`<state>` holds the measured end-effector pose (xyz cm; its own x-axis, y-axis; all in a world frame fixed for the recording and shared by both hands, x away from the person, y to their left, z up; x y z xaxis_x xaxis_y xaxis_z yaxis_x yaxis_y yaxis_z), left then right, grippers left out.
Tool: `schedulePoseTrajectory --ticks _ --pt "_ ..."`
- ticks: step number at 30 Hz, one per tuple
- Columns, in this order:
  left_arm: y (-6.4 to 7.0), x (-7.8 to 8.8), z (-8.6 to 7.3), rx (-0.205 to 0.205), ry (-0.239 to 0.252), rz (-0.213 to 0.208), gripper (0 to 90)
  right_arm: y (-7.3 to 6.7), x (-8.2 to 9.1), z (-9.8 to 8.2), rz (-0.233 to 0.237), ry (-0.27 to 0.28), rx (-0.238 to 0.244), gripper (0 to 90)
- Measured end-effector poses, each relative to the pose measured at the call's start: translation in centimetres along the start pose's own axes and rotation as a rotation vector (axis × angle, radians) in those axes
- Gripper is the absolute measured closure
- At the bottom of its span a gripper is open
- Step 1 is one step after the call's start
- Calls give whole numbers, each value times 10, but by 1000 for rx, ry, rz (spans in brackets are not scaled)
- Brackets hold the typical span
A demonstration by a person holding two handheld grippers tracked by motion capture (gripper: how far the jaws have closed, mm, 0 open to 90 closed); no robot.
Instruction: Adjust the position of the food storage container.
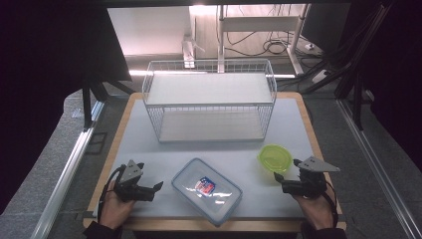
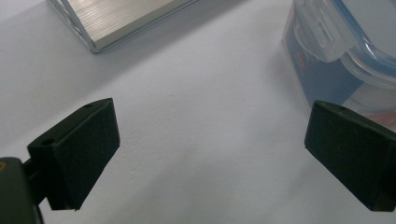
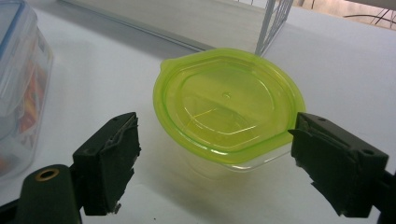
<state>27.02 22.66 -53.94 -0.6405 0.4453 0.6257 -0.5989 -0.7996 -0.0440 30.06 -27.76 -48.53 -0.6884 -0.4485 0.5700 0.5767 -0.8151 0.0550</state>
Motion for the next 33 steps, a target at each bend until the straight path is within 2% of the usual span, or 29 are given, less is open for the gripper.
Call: schedulePoseTrajectory --ticks 4,13,19,21,23,26,28,29,33 --pt "-1 0 0 3 -5 15 32 0 -1 0 2 0 -3 153" --pt "-1 2 -2 12 -4 9 33 -1 -3 2 12 0 -26 158" --pt "-1 3 -3 23 1 7 36 -2 -3 3 8 -1 -32 202" --pt "-1 2 -3 18 -4 9 37 -3 -3 4 12 -3 -39 261" --pt "0 2 -3 15 -3 8 37 -3 -3 5 13 -4 -37 268" --pt "0 2 -3 15 -1 11 37 -4 -2 9 12 -8 -31 328" --pt "0 3 -3 20 3 11 37 -6 -2 15 17 -9 -12 423" --pt "0 3 -3 22 6 10 37 -6 -2 15 17 -9 -12 423" --pt "-1 1 -3 24 -1 -4 38 -10 -6 23 75 -49 -15 565"
Point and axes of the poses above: each handheld gripper's, and its own axes: x roughly backward along the jaws, z roughly out of its top, y roughly to its right, the point moved 2 cm from there along -x, roughly forward along the jaws, and after that the axes turned 2 degrees about -y, right-handed, at the moved point
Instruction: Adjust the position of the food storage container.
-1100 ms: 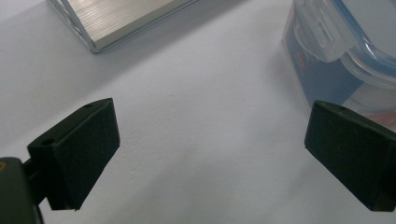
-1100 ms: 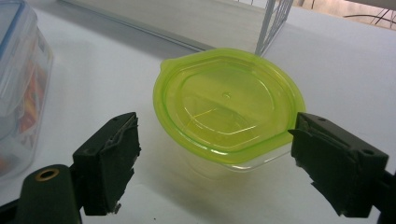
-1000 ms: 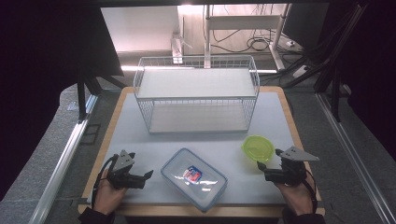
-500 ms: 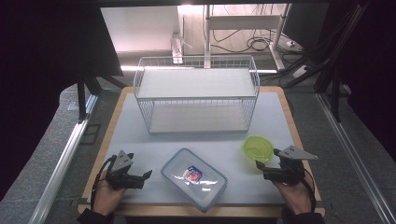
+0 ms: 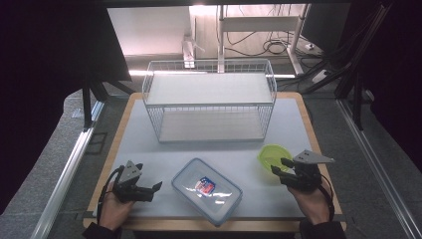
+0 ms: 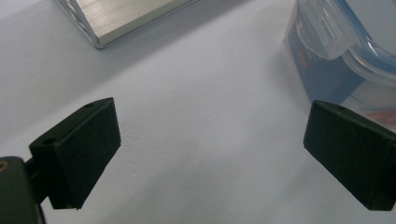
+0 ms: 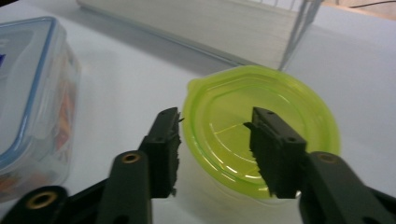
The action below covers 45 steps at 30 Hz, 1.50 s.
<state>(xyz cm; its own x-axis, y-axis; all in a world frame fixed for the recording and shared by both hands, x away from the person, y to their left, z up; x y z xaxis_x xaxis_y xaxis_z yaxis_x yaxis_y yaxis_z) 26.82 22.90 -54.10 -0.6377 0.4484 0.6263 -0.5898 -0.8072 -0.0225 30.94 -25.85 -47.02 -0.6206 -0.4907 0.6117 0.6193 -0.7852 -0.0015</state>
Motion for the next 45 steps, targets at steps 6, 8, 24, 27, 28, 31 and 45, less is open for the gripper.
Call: schedulePoseTrajectory --ticks 6,8,24,27,28,31,45 --pt "0 -1 0 10 5 -14 38 -6 -9 13 52 -35 60 752" --pt "0 -1 0 10 7 -13 38 -7 -12 19 79 -40 66 835" --pt "-2 -3 -1 25 1 -27 40 -11 -62 56 95 -106 119 900" --pt "-2 -3 -1 20 -6 -28 40 -11 -75 56 89 -137 124 900" --pt "-2 -3 -1 17 -10 -30 40 -10 -78 55 89 -140 120 900" --pt "-2 -4 -1 14 -13 -30 40 -7 -85 52 84 -161 122 900" --pt "0 -4 -1 1 -19 -32 41 1 -74 39 105 -202 90 900"
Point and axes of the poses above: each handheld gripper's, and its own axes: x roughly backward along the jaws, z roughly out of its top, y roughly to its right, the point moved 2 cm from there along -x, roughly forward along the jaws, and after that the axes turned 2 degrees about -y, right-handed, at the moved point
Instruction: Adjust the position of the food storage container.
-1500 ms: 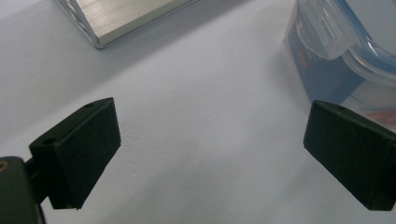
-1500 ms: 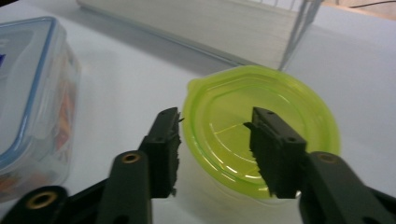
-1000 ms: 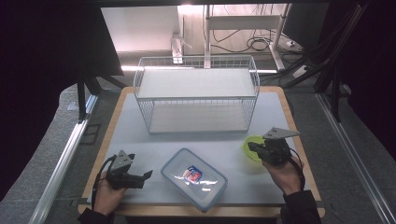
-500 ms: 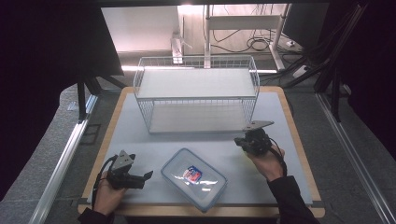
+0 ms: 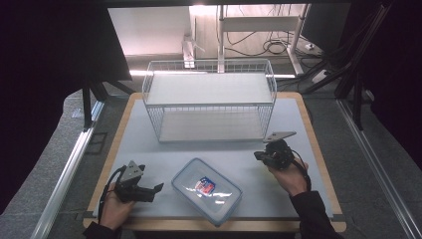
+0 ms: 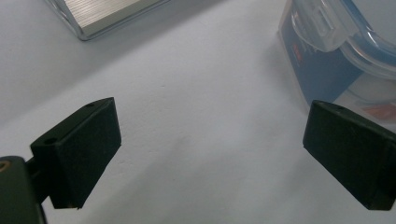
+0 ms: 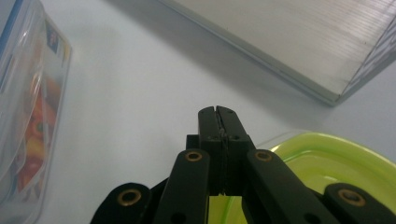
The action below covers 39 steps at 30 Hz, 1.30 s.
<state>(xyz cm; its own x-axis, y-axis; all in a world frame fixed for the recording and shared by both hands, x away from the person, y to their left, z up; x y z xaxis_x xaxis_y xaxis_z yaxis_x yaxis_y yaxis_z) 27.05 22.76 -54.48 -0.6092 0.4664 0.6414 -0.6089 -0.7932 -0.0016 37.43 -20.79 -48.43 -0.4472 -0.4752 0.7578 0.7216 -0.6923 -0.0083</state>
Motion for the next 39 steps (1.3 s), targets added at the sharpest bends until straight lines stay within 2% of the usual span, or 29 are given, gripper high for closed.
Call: schedulePoseTrajectory --ticks 7,12,24,26,27,31,36,38,39 --pt "0 0 0 -2 -1 0 40 1 12 -13 -8 -5 -11 900" --pt "1 -1 0 -7 -5 -2 40 6 21 -24 -7 7 -28 900" --pt "2 -1 1 1 -3 -9 41 19 38 -43 -43 24 -65 895" --pt "2 -1 1 8 -6 -14 46 15 40 -43 -30 39 -50 893" --pt "2 -1 2 22 -16 -20 56 8 42 -42 -14 57 -25 886" --pt "3 0 3 26 -27 -22 58 -2 45 -42 17 79 -10 885" --pt "5 2 5 37 -19 -32 96 -23 51 -48 62 98 12 880" --pt "6 3 6 34 -12 -40 149 -36 52 -51 94 109 34 876" --pt "7 3 7 36 -5 -43 149 -36 52 -51 94 109 34 876"
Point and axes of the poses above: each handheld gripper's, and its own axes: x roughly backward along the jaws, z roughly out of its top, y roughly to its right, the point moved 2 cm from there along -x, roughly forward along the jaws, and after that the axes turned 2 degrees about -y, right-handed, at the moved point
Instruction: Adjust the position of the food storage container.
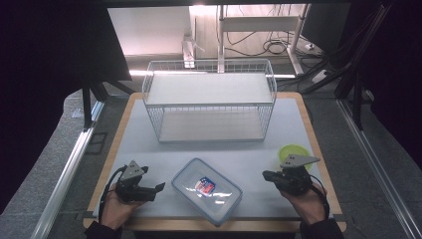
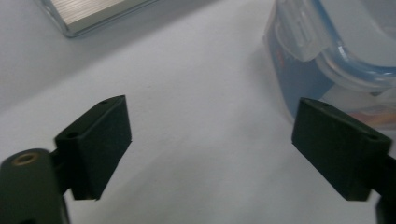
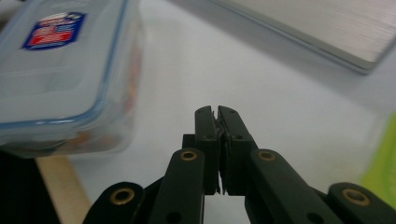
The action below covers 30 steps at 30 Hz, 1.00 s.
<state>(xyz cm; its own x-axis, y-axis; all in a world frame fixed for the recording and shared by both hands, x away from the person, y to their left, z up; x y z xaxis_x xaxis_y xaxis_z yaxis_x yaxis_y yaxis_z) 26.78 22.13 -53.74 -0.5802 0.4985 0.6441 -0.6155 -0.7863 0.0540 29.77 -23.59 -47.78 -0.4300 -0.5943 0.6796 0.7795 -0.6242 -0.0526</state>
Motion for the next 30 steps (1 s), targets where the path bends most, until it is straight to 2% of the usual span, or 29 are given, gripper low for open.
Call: schedulePoseTrajectory --ticks 5,10,11,12,13,14,16,20,25,26,29,30 --pt "1 -2 3 10 14 -35 246 -24 -1 -3 30 12 36 882" --pt "2 -5 7 15 25 -78 405 -41 -4 -9 53 4 48 892" --pt "2 -6 8 19 15 -79 507 -47 -6 -12 66 -2 46 892" --pt "2 -8 9 25 0 -80 507 -47 -6 -12 66 -2 46 892" --pt "2 -10 9 34 -11 -90 548 -50 -7 -14 74 -5 47 892" --pt "3 -12 10 36 -21 -105 629 -57 -10 -17 93 -18 46 892" --pt "4 -15 12 34 -36 -106 659 -60 -11 -19 100 -22 46 892" --pt "8 -20 15 19 -63 -120 812 -74 -18 -25 148 -52 50 892" --pt "16 -27 18 8 -91 -136 863 -86 -28 -25 200 -79 66 888" --pt "16 -27 18 8 -91 -136 866 -86 -28 -25 200 -79 66 888" --pt "21 -30 20 9 -86 -177 895 -85 -34 -23 197 -92 63 893" --pt "24 -31 22 4 -88 -164 895 -85 -34 -23 197 -92 63 893"
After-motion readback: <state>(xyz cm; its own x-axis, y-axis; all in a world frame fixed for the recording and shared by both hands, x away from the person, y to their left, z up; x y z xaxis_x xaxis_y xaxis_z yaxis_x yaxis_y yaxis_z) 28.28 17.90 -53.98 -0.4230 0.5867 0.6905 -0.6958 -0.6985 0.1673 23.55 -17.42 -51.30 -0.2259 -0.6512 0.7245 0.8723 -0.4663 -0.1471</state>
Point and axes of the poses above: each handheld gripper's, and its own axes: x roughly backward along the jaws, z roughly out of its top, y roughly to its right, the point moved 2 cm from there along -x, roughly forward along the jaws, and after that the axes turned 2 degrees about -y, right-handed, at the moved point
